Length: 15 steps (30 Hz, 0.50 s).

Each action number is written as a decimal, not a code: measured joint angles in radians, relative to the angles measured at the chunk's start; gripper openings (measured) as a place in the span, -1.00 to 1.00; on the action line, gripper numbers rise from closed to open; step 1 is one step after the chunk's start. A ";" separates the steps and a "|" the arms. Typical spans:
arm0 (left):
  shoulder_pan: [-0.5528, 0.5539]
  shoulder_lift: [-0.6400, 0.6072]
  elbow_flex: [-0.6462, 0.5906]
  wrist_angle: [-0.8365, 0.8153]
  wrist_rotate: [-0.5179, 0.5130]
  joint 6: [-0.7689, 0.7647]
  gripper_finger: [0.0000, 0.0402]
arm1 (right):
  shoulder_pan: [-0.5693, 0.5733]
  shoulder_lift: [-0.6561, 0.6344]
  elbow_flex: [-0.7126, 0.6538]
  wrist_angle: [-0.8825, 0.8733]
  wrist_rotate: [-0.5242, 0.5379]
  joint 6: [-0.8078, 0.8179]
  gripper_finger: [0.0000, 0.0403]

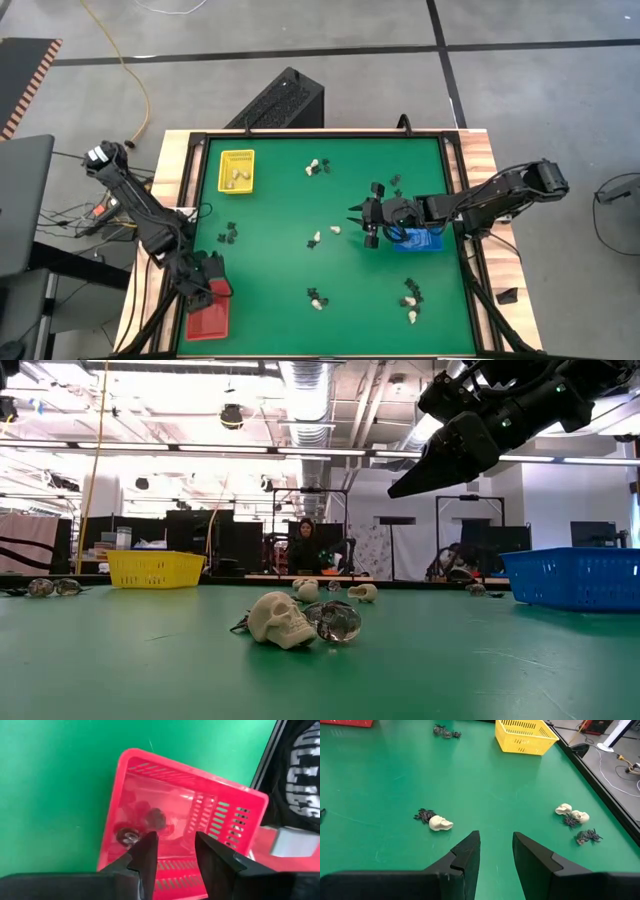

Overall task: Sort Halloween decoration
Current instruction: Put the black skull toy into the red bin, then put the black spider toy into the blue bin

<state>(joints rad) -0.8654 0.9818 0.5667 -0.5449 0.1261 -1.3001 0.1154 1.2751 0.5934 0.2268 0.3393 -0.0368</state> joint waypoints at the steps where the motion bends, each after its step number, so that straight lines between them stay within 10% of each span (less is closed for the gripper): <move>1: 0.002 0.000 0.000 -0.004 0.001 0.006 -0.38 | 0.000 0.000 0.000 0.000 0.000 0.000 -0.28; 8: 0.071 -0.047 0.000 0.021 0.146 0.069 -0.31 | -0.005 0.000 0.000 0.000 0.000 -0.023 -0.28; 15: 0.198 -0.151 0.002 -0.139 -0.182 0.349 -0.31 | -0.034 0.000 0.000 0.000 0.002 -0.024 -0.28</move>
<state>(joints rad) -0.6675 0.8306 0.5682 -0.6842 -0.0556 -0.9515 0.0814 1.2751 0.5934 0.2264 0.3414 -0.0605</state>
